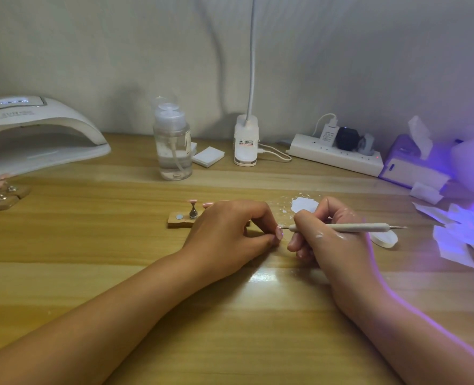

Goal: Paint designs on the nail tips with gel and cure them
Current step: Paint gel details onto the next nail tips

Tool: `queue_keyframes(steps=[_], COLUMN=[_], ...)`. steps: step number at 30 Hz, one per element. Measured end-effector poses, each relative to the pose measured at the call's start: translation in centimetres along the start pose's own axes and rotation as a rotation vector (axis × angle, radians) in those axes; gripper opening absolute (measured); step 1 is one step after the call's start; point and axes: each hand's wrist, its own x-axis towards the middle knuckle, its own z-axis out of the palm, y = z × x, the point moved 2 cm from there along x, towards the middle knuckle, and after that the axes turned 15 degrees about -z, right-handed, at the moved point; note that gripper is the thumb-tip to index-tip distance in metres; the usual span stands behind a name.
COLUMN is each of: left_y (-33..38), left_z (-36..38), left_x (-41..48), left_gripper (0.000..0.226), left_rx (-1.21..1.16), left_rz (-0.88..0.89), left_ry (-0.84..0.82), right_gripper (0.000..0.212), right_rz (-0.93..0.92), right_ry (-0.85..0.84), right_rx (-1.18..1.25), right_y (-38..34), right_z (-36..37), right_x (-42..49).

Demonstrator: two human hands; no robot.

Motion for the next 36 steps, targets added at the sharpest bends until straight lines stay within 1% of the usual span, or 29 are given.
queue_keyframes(steps=[4,9,19,25,30,36], left_y=[-0.02,-0.02,0.04,0.0,0.05,-0.05], left_z=[0.04,0.06,0.01,0.04,0.03,0.03], left_x=[-0.04,-0.02,-0.06,-0.05,0.02,0.0], left_gripper=[0.022,0.017,0.025,0.024,0.023,0.026], left_rx=[-0.002,-0.002,0.009,0.02,0.012,0.02], left_rz=[-0.001,-0.007,-0.001,-0.007,0.002,0.011], left_ry=[0.006,0.008,0.006,0.011,0.007,0.015], right_gripper=[0.015,0.014,0.016,0.027,0.018,0.029], right_rz=[-0.011,-0.017,-0.004,-0.036,-0.007,-0.023], right_ry=[0.022,0.014,0.016,0.008,0.014,0.023], right_rx=[0.015,0.031,0.028,0.027,0.033,0.033], right_y=[0.08,0.13,-0.01,-0.11,-0.45,-0.35], right_z=[-0.07,0.0,-0.1,-0.15,0.01,-0.12], right_x=[0.0,0.0,-0.1,-0.13,-0.22,-0.21])
